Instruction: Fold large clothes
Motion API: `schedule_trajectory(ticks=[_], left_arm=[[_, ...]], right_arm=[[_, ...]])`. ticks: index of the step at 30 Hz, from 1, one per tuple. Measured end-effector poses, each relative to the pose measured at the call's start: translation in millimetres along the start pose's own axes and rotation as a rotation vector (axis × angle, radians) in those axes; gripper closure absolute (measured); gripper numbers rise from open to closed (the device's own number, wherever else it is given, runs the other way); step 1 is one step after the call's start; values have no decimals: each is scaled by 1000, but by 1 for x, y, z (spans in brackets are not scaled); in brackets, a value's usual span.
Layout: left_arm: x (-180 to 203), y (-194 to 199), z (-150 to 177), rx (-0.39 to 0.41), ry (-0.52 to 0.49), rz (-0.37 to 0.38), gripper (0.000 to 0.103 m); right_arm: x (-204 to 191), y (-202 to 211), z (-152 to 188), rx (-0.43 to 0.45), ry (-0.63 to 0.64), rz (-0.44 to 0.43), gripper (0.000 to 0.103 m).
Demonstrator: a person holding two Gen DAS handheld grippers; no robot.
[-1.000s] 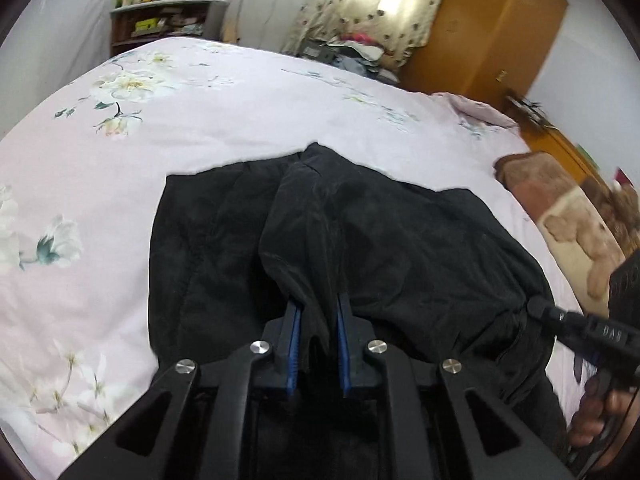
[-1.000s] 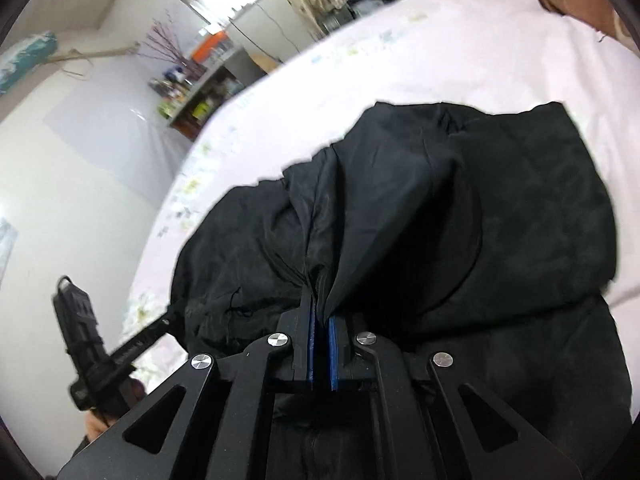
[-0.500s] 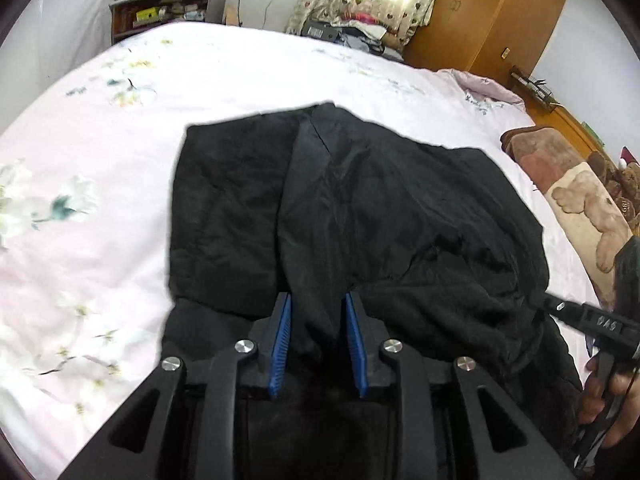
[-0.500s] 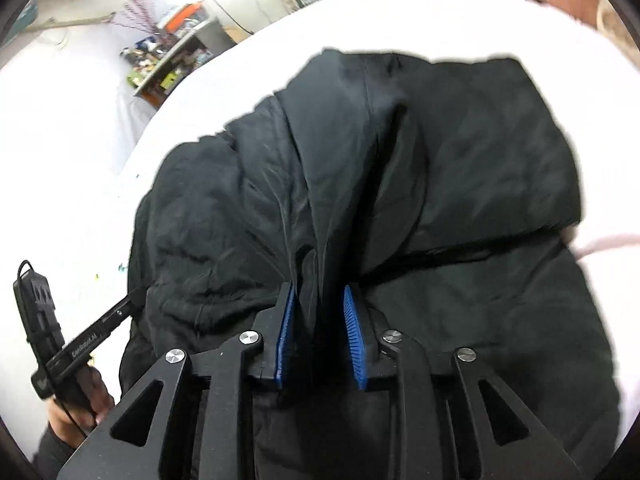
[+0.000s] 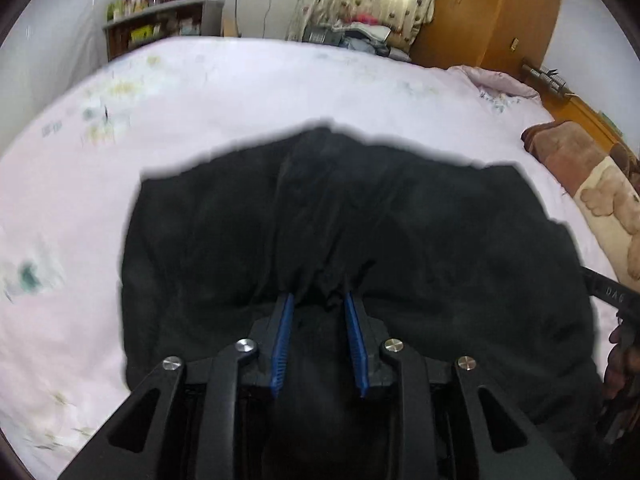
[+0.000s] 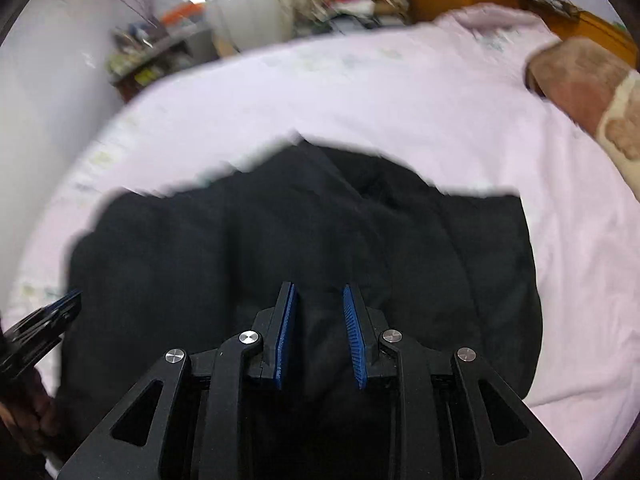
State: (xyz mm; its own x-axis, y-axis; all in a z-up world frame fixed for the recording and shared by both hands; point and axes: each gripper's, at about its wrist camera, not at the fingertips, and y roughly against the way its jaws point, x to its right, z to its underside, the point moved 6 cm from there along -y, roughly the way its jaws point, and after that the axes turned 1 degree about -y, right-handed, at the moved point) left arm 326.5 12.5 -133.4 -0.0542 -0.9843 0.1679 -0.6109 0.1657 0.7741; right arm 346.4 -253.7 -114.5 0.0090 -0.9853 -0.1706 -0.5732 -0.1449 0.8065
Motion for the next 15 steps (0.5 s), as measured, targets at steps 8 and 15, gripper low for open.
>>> schedule_trajectory(ticks=[8,15], left_arm=[[2,-5,9,8,-24,-6,74],[20,66,-5,127,-48,90,75]], right_arm=[[14,-13,21,5,-27,6,81],[-4,61,2,144,-15,-101,79]])
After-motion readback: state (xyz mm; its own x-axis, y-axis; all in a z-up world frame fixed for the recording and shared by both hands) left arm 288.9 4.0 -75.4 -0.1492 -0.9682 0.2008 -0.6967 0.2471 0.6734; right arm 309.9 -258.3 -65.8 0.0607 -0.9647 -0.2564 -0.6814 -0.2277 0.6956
